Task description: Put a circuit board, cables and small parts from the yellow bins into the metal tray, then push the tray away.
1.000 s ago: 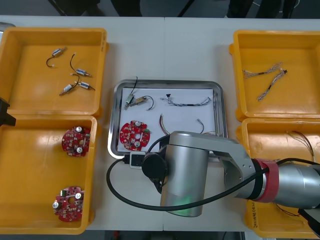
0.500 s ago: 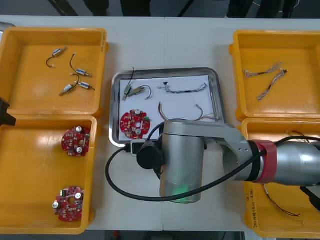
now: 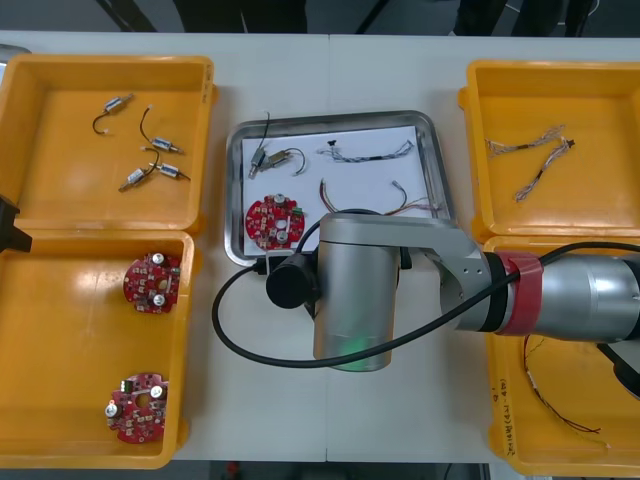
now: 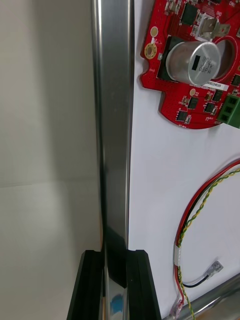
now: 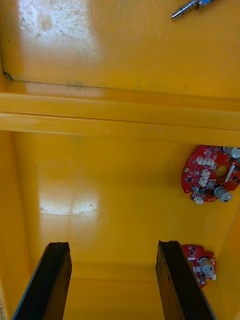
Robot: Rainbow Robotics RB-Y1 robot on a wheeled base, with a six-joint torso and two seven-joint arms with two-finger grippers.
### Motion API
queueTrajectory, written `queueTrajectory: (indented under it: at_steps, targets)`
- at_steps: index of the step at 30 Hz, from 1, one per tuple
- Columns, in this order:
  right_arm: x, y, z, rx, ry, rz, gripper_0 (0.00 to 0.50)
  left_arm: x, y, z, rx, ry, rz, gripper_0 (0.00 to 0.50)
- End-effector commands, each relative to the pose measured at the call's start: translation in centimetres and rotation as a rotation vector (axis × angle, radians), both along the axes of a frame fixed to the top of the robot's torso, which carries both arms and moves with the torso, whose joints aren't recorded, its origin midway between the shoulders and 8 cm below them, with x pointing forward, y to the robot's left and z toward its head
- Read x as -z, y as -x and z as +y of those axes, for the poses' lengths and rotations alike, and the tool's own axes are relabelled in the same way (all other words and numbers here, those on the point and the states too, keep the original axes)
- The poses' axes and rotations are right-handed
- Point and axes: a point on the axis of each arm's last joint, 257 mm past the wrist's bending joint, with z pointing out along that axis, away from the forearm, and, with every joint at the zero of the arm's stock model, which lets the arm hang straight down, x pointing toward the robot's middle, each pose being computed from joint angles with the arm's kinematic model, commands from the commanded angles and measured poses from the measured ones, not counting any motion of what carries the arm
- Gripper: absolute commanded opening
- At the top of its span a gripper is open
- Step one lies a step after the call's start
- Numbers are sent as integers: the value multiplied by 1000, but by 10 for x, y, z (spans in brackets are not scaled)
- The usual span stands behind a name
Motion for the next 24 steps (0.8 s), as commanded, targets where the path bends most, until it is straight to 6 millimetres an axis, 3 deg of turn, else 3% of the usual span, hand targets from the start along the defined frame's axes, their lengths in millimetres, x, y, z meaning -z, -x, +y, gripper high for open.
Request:
queueTrajectory:
  at_steps: [1,24]
  targets:
    - [-32,-24,17,11,-32,-71,0,-15,4,14,80,-80,-19,500]
    - [-52,-63,36,71,-90,-87,0,-15,4,14,80,-80,-19,500]
